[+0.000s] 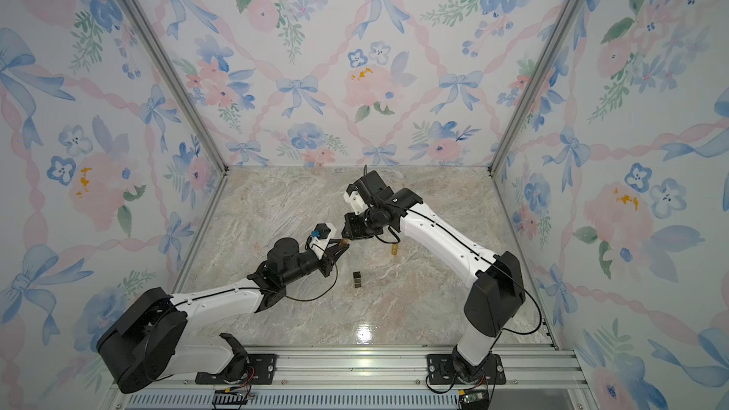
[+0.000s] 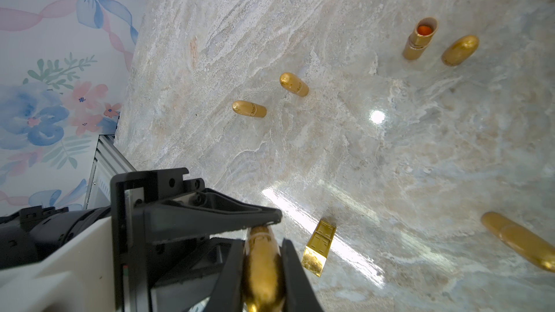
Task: Open the lipstick cap
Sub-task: Open the cover of the lipstick.
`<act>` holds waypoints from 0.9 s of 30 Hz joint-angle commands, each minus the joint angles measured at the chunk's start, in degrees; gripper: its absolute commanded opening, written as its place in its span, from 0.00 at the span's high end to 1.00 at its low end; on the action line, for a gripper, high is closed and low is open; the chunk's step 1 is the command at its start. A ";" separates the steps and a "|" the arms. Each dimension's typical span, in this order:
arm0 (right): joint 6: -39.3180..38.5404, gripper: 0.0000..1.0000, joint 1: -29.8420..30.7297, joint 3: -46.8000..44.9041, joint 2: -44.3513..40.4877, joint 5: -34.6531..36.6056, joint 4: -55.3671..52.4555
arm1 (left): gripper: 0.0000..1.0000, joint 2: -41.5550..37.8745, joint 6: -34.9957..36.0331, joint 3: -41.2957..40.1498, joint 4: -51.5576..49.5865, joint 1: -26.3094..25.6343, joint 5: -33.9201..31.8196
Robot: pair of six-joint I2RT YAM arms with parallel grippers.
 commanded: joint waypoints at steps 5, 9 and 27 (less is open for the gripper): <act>-0.75 0.81 -0.61 5.50 -0.65 1.07 -0.06 | 1.00 -0.79 -1.72 -2.87 -3.03 0.44 -2.27; -0.36 0.81 -0.93 6.68 -1.62 0.75 0.00 | 1.00 -1.49 -1.55 -3.32 -3.61 0.61 -2.80; -1.80 0.81 -1.64 8.11 -1.82 -2.36 0.84 | 1.00 -3.95 -0.78 -2.88 -6.46 2.92 0.15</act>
